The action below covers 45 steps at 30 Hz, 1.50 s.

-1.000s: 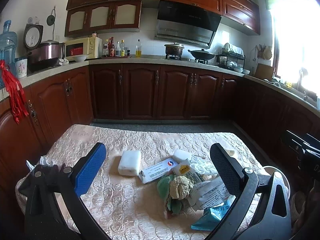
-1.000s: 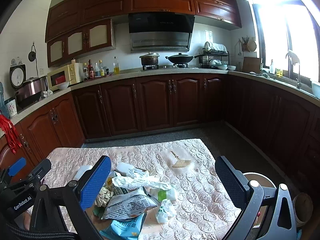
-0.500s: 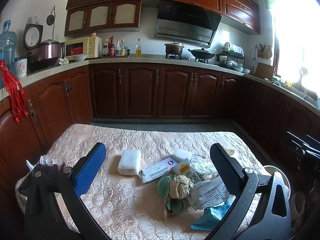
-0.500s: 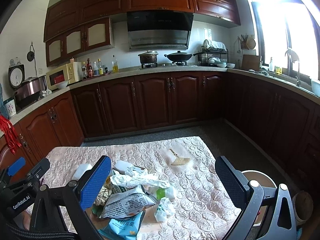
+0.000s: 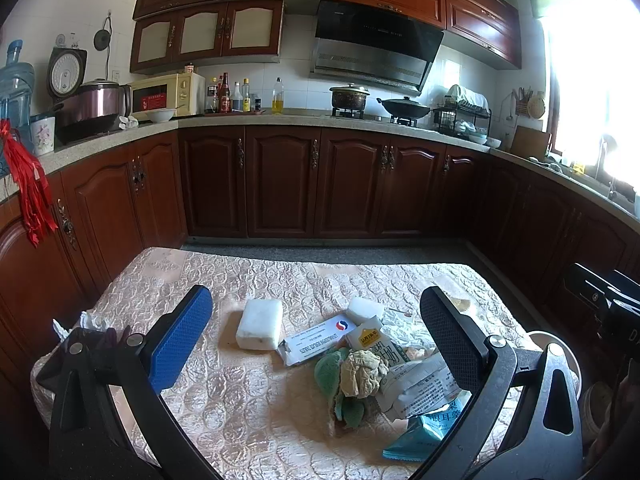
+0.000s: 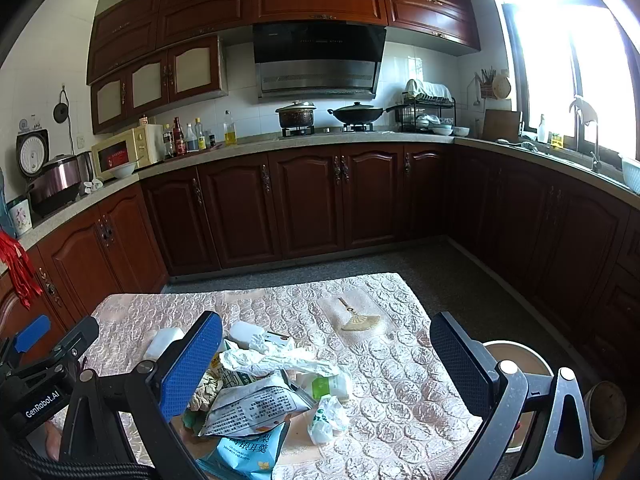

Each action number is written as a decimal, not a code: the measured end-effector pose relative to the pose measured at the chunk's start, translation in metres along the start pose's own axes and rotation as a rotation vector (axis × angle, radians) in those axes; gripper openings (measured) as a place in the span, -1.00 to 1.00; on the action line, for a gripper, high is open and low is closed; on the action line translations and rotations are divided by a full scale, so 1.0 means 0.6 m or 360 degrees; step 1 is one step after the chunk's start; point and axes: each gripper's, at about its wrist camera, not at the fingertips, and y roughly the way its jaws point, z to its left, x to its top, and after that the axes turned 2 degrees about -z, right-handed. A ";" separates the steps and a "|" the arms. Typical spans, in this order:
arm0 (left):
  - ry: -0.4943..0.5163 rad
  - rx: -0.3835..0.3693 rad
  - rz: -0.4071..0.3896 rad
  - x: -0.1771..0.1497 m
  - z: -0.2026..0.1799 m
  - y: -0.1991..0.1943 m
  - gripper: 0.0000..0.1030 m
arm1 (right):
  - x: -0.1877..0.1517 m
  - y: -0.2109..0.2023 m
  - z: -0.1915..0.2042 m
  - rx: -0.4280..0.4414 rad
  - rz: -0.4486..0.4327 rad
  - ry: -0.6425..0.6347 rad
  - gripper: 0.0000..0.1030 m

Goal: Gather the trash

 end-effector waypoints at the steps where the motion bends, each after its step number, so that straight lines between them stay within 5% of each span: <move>1: -0.0001 -0.0001 0.0001 0.000 0.000 0.000 1.00 | 0.000 0.000 0.000 0.0000 0.0000 -0.0001 0.99; 28: -0.0002 0.0010 0.0040 -0.006 0.006 0.014 1.00 | -0.008 0.017 0.000 0.0015 0.0061 0.0006 0.99; 45: 0.0024 0.0021 0.0161 -0.029 0.021 0.054 1.00 | -0.033 0.061 -0.017 0.0010 0.0281 0.0021 0.99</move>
